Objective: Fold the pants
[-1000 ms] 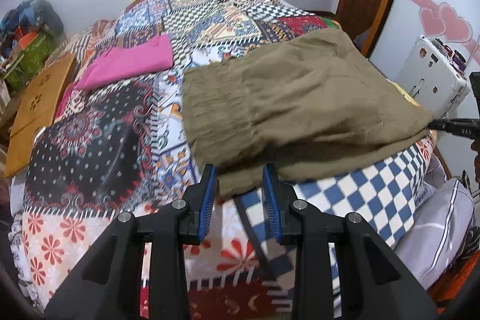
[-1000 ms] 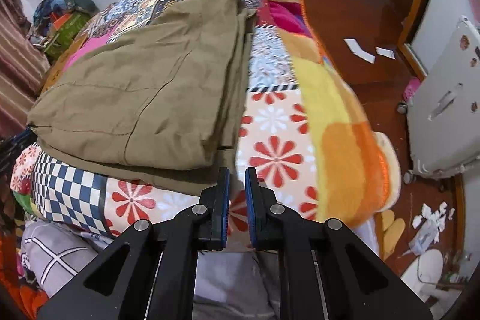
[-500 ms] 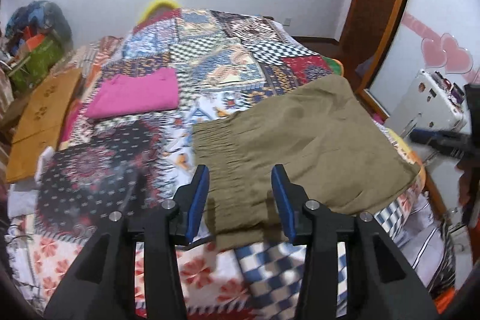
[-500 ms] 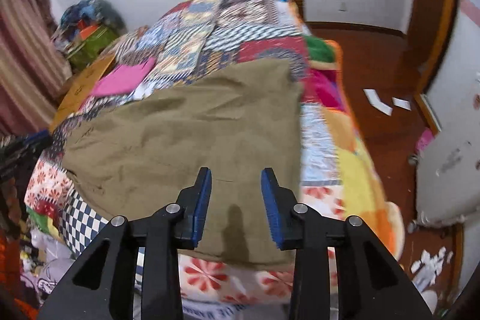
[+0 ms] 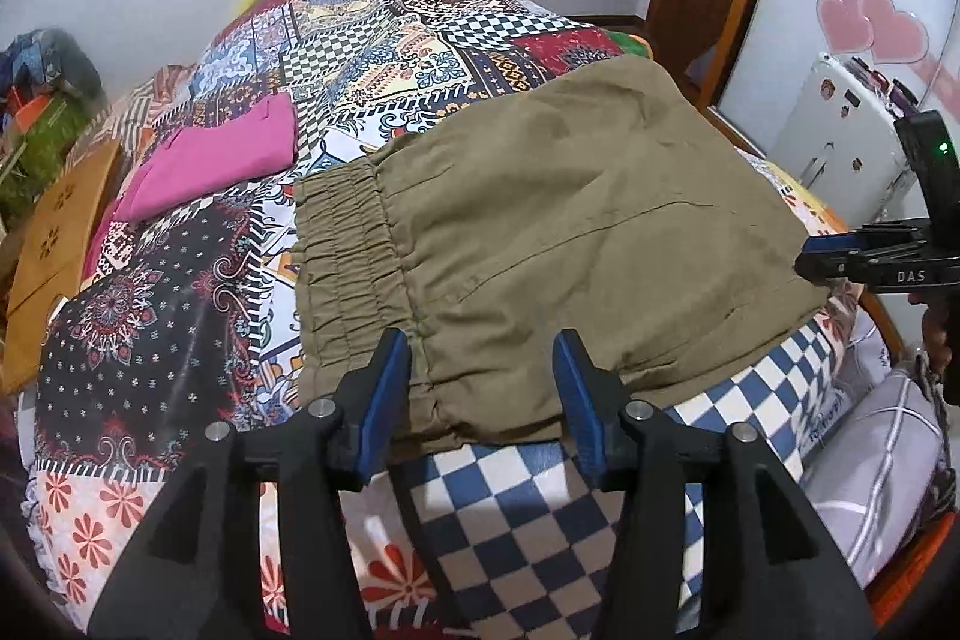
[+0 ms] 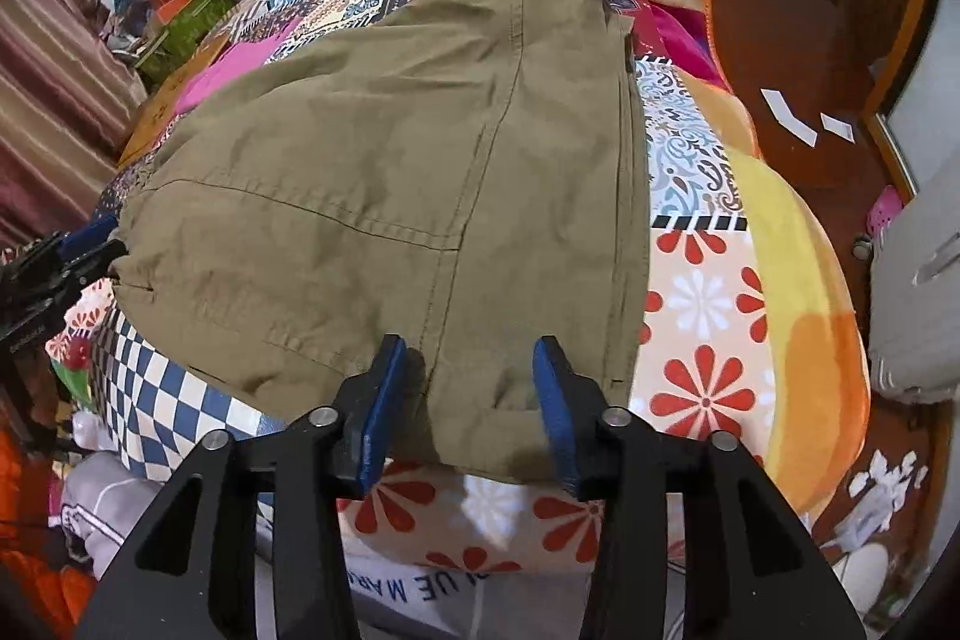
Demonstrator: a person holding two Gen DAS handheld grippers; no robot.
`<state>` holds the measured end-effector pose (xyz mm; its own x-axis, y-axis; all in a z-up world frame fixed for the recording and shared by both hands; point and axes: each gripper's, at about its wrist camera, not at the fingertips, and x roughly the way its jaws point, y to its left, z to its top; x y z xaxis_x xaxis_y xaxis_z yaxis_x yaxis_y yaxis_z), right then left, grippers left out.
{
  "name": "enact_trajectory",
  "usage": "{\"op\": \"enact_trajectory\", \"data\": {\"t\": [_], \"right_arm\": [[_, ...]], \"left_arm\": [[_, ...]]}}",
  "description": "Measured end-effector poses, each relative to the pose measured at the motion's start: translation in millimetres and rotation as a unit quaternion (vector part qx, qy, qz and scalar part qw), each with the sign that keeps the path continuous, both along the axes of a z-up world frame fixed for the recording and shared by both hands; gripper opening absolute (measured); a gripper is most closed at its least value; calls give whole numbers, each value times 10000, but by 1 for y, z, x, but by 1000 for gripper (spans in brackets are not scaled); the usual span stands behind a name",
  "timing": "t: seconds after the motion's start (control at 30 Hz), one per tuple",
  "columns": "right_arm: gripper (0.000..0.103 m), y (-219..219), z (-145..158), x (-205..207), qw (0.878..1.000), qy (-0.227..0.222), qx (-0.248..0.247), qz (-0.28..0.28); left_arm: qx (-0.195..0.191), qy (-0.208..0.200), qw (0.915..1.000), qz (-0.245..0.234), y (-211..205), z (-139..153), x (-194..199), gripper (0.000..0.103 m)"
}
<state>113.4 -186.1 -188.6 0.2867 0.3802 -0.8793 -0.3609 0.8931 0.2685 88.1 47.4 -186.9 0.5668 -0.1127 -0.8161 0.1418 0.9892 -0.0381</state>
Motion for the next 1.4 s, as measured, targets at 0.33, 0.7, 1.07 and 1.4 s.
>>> {"op": "enact_trajectory", "data": {"t": [0.33,0.7,1.07,1.4], "right_arm": [[43,-24,53,41,9968,-650,-16,-474],[47,-23,58,123,9908,-1114,-221,-741],[47,4,23,210,9957,-723,-229,-540],[40,22,-10,230,9996,-202,6,-201]], "left_arm": [[-356,-278,9950,893,64,47,41,64],[-439,167,9899,1340,100,10,124,64],[-585,614,9899,1136,89,-31,150,64],[-973,956,9857,993,83,-53,155,59]]}}
